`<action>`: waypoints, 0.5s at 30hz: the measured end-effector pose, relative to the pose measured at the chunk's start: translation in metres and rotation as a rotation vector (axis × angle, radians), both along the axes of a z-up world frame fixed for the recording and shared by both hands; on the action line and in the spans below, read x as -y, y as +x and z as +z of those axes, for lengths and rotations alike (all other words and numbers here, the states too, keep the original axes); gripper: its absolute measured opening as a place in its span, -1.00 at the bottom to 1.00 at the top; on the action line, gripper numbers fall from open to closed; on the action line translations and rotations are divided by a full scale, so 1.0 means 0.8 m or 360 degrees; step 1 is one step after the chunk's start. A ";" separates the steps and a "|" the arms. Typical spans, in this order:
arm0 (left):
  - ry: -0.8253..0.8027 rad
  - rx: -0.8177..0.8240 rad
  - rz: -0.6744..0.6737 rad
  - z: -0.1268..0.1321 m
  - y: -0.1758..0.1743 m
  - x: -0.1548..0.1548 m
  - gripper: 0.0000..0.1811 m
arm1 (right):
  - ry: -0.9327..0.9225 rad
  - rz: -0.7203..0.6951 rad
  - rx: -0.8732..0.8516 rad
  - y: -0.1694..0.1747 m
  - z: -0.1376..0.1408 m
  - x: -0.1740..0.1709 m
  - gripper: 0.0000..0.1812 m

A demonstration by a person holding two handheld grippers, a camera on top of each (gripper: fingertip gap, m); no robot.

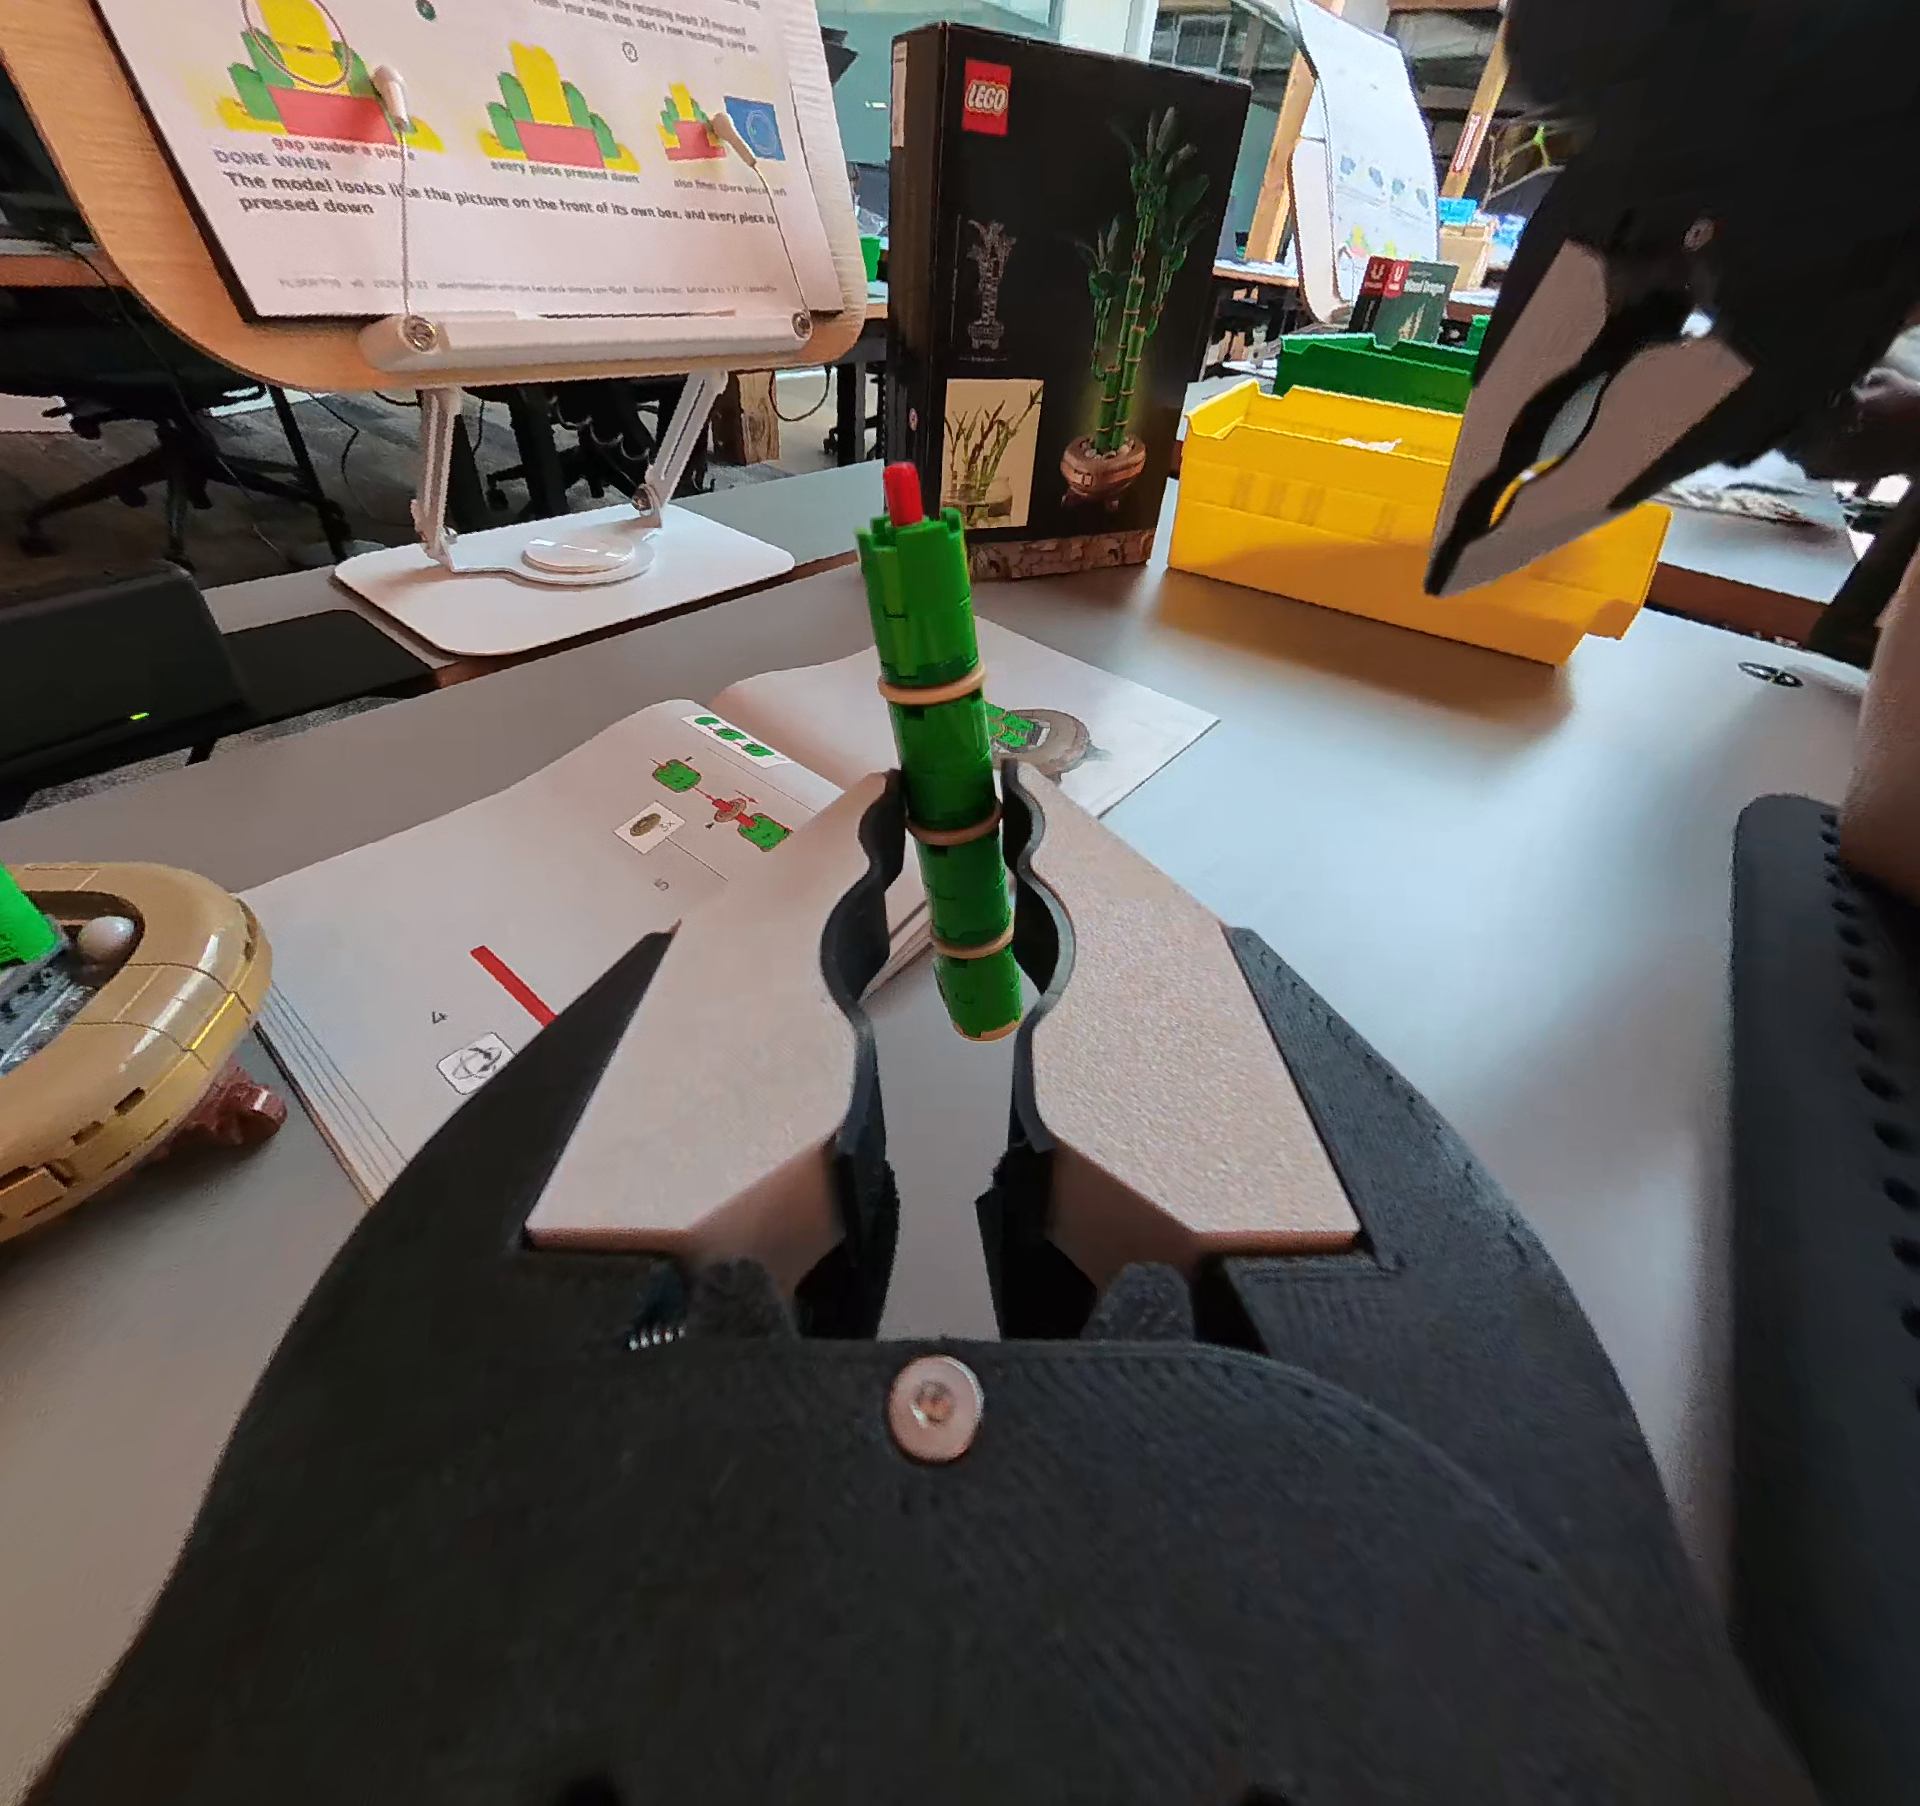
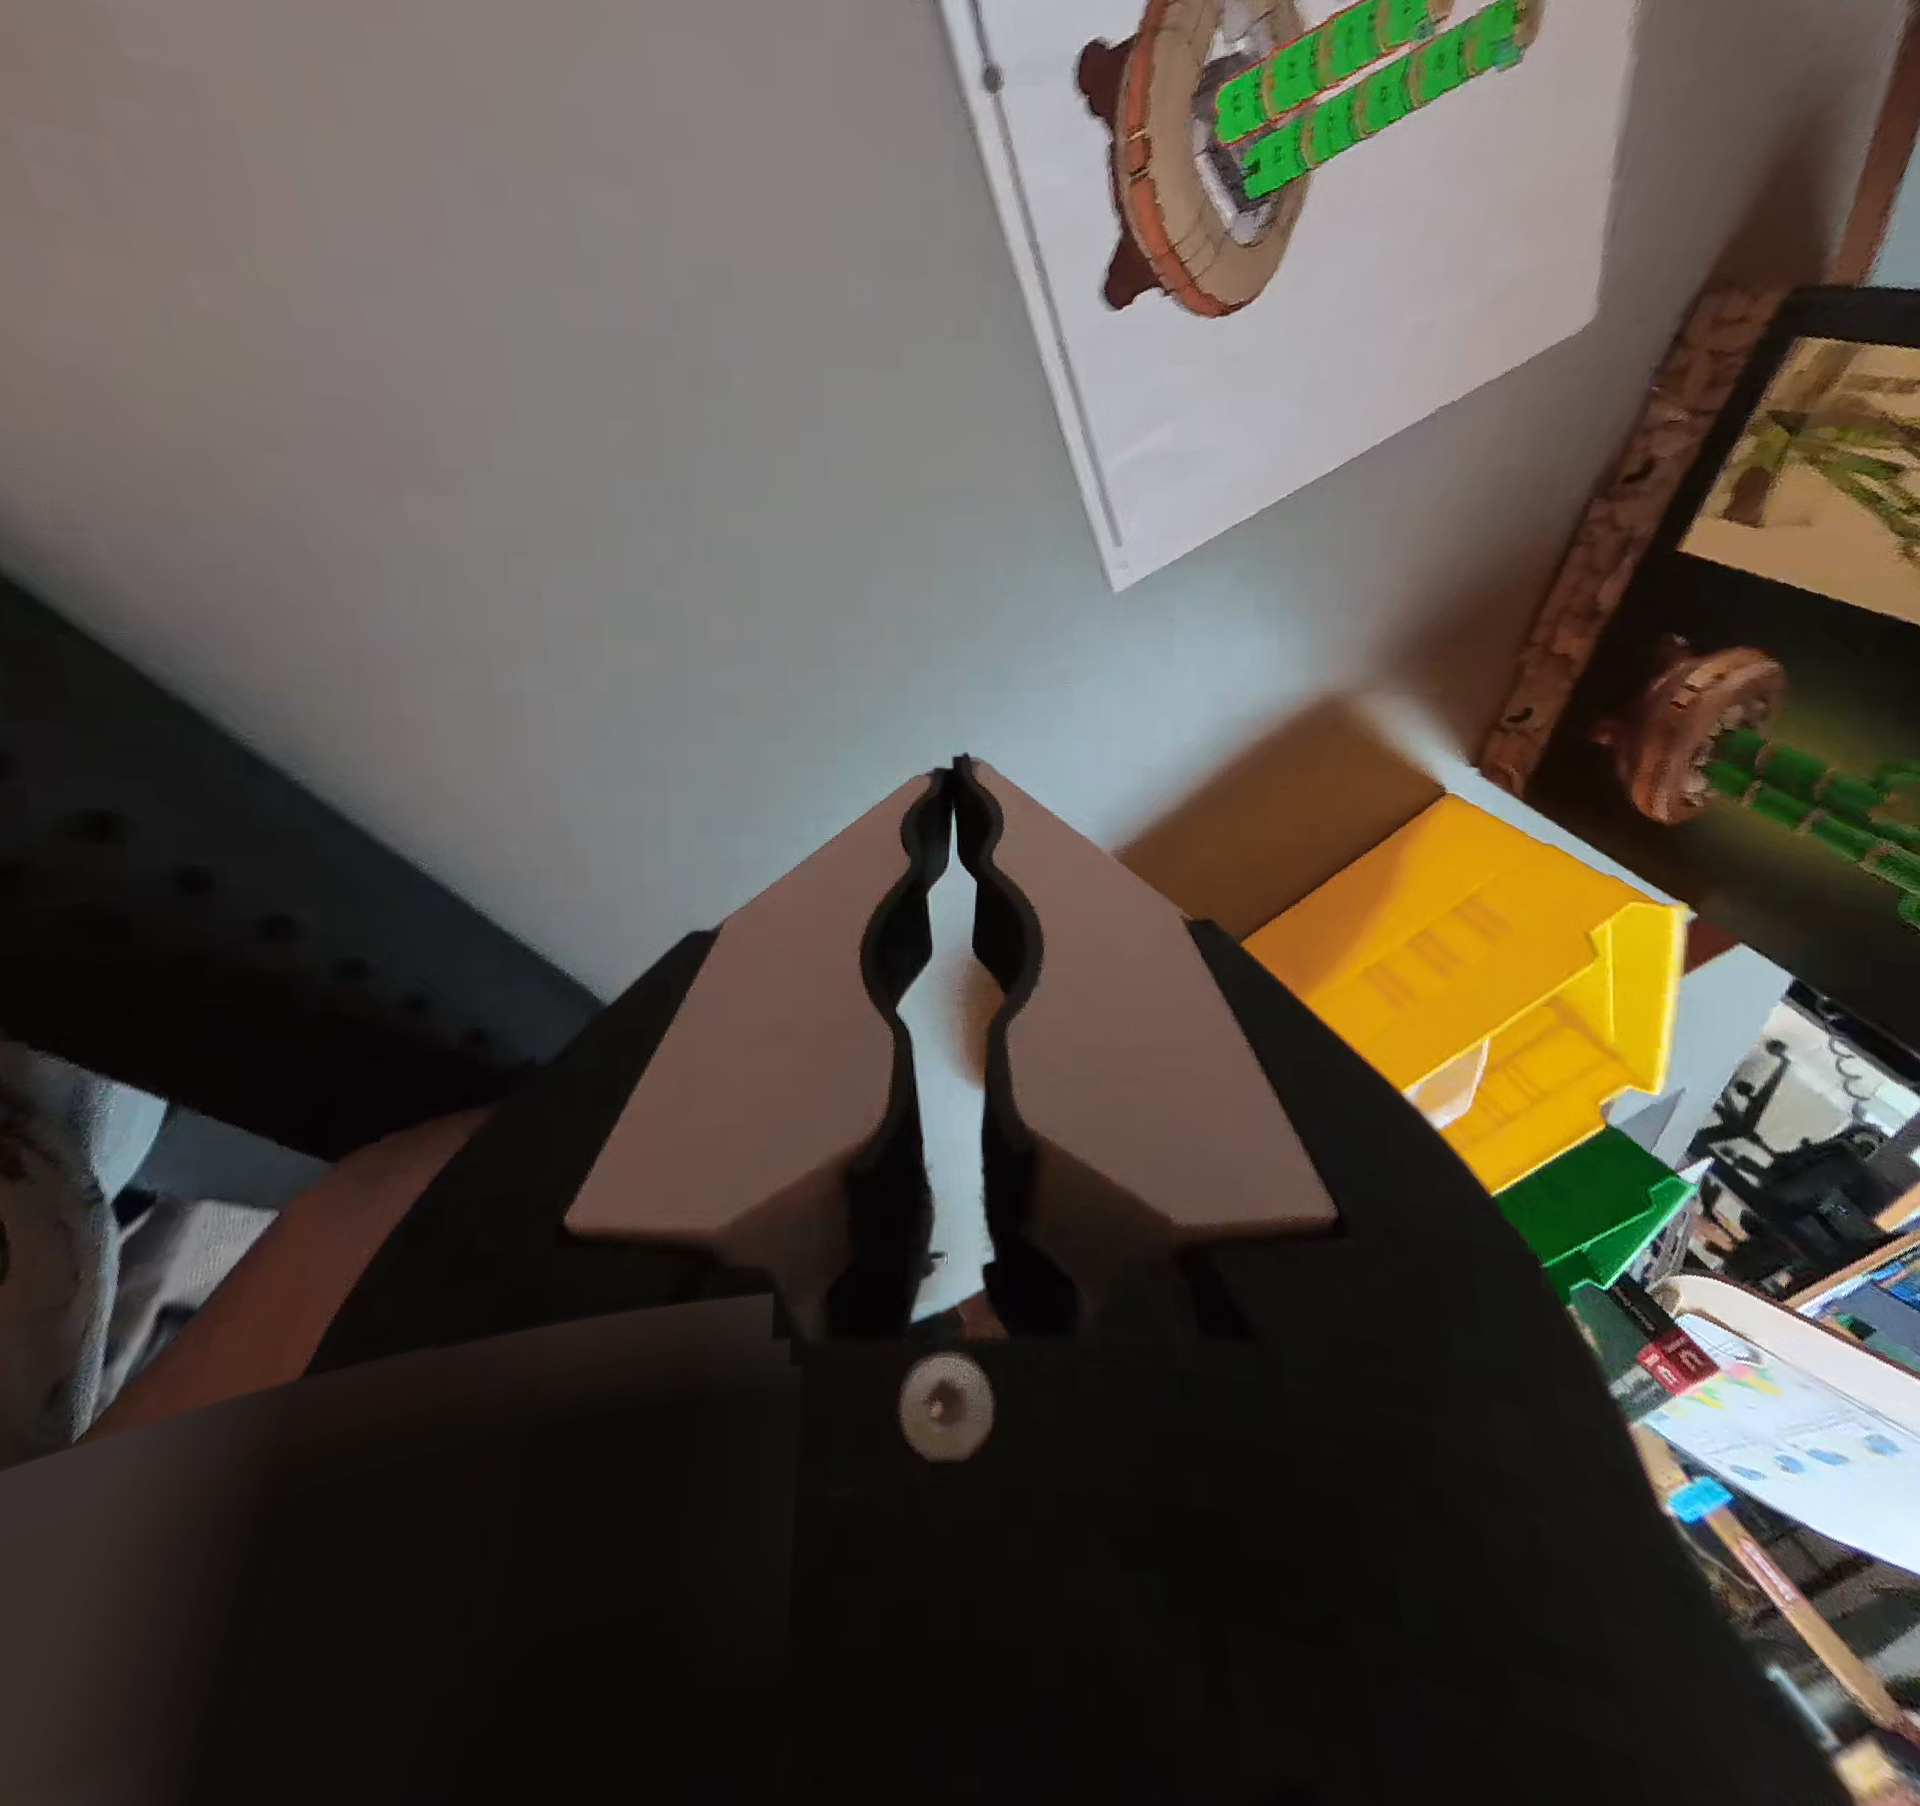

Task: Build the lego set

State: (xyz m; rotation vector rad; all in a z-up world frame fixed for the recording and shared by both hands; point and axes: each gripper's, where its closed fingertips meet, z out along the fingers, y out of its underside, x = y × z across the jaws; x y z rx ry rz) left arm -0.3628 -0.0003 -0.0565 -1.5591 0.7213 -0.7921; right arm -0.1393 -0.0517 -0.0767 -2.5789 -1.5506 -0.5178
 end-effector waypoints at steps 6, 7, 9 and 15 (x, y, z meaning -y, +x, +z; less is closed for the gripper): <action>0.0057 -0.0025 0.0008 0.006 0.000 -0.008 -0.82 | -0.0116 -0.0063 -0.0026 0.003 -0.015 -0.014 -1.00; 0.0053 -0.0042 0.0014 0.004 0.000 -0.009 -0.82 | -0.0114 -0.0062 -0.0044 0.001 -0.015 -0.016 -1.00; 0.0033 -0.0066 0.0020 -0.003 0.001 -0.011 -0.82 | -0.0134 -0.0052 -0.0048 -0.001 -0.018 -0.017 -1.00; -0.0006 -0.0085 0.0008 -0.009 0.004 -0.010 -0.82 | -0.0163 -0.0084 -0.0010 0.002 -0.023 -0.015 -1.00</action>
